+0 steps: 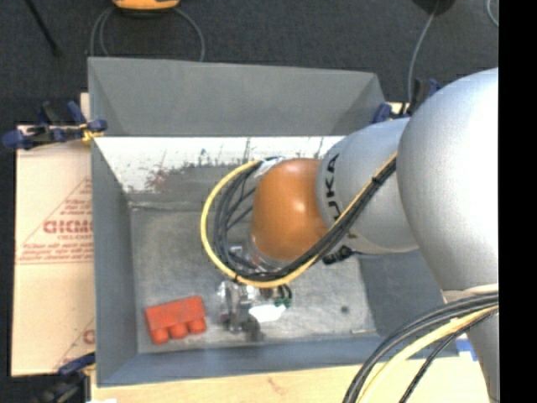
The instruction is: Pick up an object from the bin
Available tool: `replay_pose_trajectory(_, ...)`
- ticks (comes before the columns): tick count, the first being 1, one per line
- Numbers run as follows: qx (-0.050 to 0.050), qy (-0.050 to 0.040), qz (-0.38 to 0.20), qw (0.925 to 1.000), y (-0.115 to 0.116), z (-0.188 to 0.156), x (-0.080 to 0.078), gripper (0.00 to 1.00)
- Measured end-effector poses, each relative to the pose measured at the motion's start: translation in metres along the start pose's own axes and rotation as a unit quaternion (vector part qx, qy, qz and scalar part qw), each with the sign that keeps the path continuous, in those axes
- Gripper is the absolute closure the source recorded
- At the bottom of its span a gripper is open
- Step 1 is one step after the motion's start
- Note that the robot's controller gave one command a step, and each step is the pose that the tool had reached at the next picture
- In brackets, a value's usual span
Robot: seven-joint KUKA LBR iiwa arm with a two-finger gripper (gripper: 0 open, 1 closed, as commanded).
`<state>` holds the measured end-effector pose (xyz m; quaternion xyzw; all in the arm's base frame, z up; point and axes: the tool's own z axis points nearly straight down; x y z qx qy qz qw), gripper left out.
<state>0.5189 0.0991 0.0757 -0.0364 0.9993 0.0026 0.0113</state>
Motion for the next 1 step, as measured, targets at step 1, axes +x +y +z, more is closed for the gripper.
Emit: replay_pose_trajectory(1,0.003,0.0059,-0.023,0.9997,-0.0212,-0.1465,-0.0592,1.0)
